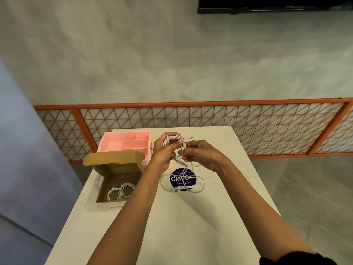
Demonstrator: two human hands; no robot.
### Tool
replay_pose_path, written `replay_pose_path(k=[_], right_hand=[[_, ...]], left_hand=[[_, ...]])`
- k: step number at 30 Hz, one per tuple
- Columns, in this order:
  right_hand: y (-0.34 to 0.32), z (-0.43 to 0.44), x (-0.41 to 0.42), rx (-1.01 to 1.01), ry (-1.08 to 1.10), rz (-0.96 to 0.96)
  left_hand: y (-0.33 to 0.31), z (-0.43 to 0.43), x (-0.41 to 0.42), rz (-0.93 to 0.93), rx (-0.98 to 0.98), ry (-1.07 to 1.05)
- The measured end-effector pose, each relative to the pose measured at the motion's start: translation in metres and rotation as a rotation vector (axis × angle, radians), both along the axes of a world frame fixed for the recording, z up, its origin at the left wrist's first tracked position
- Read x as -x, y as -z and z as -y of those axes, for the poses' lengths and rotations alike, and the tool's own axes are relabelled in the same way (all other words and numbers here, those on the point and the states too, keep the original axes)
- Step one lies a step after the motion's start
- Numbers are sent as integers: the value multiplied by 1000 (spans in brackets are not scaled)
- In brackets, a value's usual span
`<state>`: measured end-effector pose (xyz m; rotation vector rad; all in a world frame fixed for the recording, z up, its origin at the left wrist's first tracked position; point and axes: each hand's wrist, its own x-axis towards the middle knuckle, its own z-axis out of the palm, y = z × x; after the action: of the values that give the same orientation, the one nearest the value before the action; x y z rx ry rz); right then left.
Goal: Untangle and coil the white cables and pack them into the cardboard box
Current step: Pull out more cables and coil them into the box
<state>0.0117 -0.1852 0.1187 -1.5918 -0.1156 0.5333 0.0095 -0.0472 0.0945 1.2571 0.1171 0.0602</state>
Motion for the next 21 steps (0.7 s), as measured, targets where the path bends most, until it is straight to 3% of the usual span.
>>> replay_pose_path(k=[5,9,15,21], right_hand=[[-12,-5,-2,398,-16,104],[-28,-1,1,525,-148,114],[-36,3,10,455,-222,215],[-41,16,17,363,-343,309]], left_hand=[[3,4,-3,44,-56,-91],[12,-5,-8,78,-112,-158],[23,-17,-9,234,-331,-196],[29,-23,-12,275,-521,-252]])
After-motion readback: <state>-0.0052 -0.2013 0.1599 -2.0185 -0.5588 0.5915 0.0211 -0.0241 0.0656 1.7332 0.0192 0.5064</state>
